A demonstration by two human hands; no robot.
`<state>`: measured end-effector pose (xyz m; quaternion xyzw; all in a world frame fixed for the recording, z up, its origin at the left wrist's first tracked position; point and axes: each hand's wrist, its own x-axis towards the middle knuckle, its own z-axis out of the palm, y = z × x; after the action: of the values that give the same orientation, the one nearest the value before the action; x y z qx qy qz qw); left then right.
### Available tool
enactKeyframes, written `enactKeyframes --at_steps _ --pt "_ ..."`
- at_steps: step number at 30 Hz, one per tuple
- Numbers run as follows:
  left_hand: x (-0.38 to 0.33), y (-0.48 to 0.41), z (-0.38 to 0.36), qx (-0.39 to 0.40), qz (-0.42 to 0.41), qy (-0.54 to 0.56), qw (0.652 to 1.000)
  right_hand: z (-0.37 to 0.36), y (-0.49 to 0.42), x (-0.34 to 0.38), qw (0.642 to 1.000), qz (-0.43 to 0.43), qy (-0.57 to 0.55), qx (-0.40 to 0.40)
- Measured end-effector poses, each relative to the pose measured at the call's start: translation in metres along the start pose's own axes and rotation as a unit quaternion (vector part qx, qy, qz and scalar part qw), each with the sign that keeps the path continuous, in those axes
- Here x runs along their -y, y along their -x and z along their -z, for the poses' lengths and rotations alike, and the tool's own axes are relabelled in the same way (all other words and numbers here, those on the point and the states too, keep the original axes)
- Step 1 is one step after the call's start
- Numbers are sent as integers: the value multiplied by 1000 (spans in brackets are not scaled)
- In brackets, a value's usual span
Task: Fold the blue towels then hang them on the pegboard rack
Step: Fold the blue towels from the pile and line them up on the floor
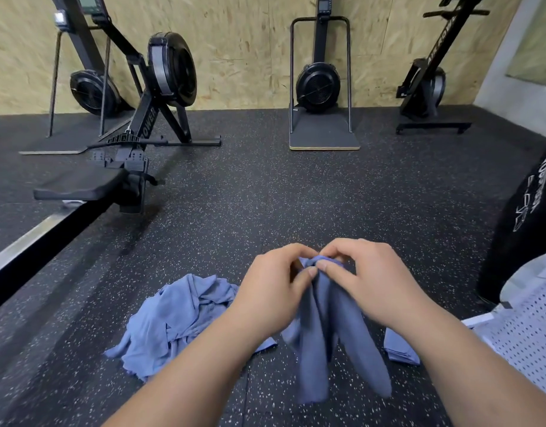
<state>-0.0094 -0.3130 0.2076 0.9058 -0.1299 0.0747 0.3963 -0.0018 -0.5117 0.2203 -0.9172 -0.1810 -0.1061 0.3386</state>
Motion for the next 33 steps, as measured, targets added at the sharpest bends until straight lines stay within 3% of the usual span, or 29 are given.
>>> enactKeyframes --at_steps 5,9,12,15,17,22,26,33 --pt "4 -2 6 -46 35 -13 998 12 1 -10 998 -36 -4 46" --pt "10 -5 13 -127 78 3 989 26 1 -25 998 -63 24 6" --pt "9 -3 10 -84 67 11 994 26 2 -22 998 -42 39 -22" --pt "4 0 2 -3 22 20 1000 18 4 -7 1000 5 15 11" --pt "1 0 0 8 9 11 1000 14 5 -1 999 23 7 37" --pt "9 -8 7 -49 59 13 997 25 4 -17 998 -28 35 36" --pt "19 -12 17 -101 114 3 988 42 2 -28 996 -77 34 -4" --pt "27 -13 25 -134 138 3 981 53 2 -38 988 -135 22 -68"
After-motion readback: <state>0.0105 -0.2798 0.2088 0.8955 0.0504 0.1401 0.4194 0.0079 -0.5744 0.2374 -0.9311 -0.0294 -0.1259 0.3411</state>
